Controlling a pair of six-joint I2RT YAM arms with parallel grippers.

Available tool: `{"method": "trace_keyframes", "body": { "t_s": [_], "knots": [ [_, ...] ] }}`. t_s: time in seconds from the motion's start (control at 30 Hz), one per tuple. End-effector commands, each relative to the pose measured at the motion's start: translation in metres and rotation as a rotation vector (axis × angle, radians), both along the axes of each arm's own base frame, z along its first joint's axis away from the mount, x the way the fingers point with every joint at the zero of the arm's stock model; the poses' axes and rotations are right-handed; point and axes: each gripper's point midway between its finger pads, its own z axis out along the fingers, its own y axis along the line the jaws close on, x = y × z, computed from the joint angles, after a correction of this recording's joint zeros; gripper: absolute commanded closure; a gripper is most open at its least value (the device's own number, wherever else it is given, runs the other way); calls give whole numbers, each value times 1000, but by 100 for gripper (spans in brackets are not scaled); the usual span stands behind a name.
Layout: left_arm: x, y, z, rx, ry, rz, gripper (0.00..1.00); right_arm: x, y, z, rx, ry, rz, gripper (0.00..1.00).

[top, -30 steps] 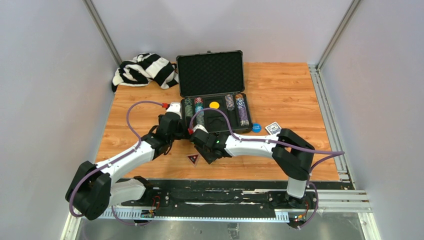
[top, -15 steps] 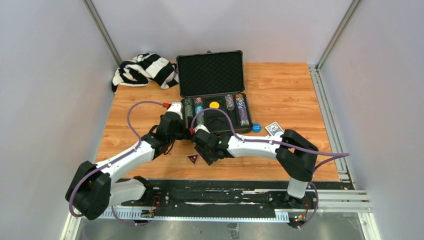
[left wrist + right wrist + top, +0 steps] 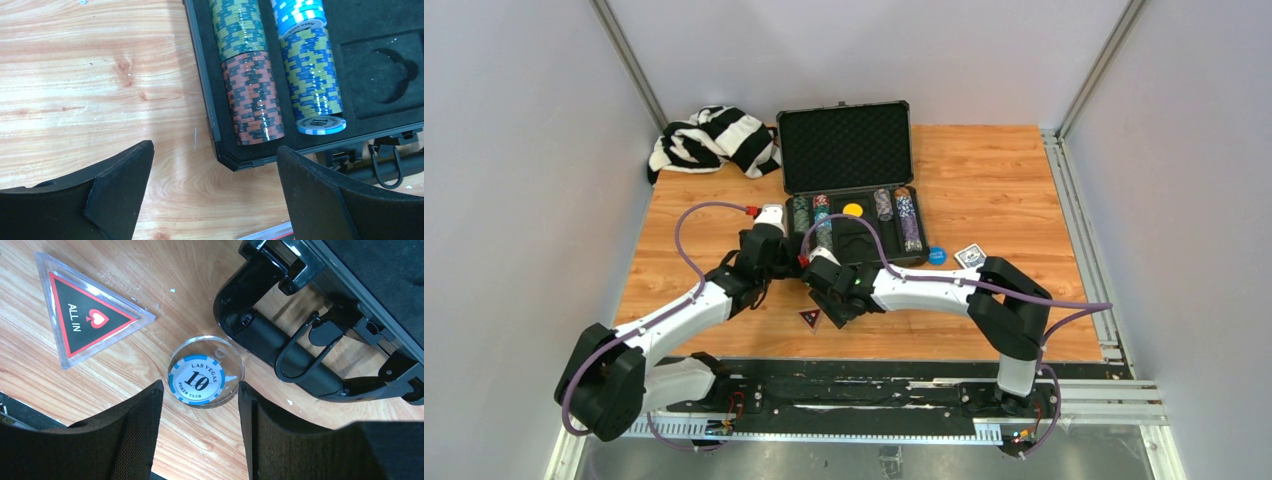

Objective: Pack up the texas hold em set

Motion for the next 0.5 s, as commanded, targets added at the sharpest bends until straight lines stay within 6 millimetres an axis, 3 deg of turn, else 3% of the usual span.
{"method": "trace_keyframes", "body": {
  "t_s": [0.0,0.47],
  "knots": [
    [2,-20,16,-58,-36,-65,2,3,15,-7,12,0,31,43],
    [1,-21,17,-75,-39,-66,2,-11,5,-29,5,60,26,43]
  ]
}}
